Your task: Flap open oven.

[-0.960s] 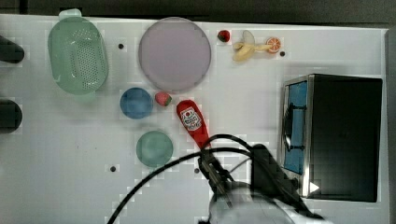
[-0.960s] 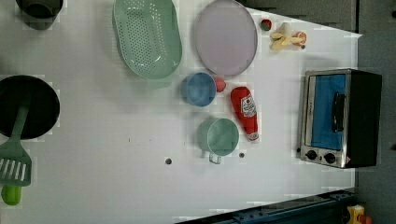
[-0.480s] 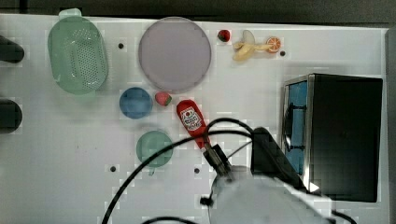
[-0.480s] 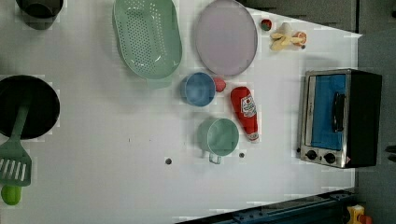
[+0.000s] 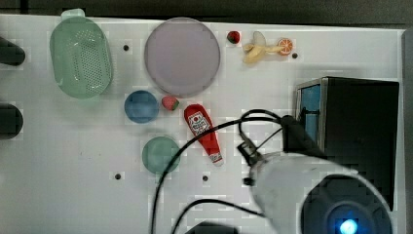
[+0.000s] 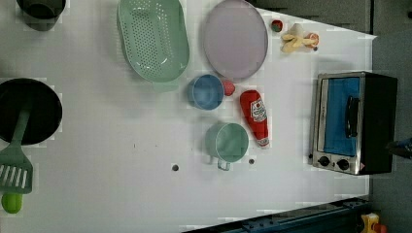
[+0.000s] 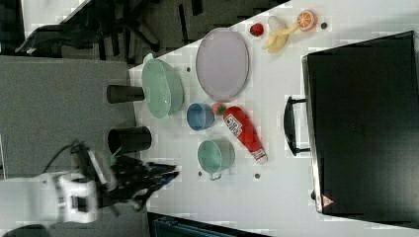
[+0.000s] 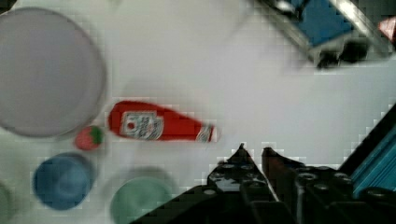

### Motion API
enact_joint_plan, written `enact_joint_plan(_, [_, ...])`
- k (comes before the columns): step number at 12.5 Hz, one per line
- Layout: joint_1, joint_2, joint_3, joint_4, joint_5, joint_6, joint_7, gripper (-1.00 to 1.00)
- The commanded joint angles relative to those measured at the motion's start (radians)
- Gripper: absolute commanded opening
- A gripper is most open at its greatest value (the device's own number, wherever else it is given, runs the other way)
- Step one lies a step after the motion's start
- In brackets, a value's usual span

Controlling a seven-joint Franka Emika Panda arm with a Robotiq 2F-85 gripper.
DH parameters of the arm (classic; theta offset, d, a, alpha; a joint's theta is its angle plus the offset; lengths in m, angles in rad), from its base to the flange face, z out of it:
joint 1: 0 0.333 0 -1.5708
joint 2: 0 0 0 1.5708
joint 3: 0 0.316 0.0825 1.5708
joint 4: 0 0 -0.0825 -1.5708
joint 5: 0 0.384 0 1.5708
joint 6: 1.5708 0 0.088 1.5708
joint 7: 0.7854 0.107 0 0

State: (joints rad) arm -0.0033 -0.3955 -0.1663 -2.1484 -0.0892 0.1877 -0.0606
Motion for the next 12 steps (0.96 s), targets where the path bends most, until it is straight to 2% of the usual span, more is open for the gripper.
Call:
enact_joint_plan(1, [-0.037, 0.083, -0.064, -0.05, -0.023, 0.115, -0.427, -0.65])
enact_joint_plan(7, [-0.054, 0.29, -0.245, -0.053, -0.023, 0.447, -1.109, -0.65])
enact_joint_plan(9, [-0.056, 0.356, -0.276, -0.054, -0.022, 0.53, -1.151, -0.65])
enact_joint_plan(12, [-0.059, 0.442, -0.286, -0.054, -0.016, 0.563, -1.151, -0.65])
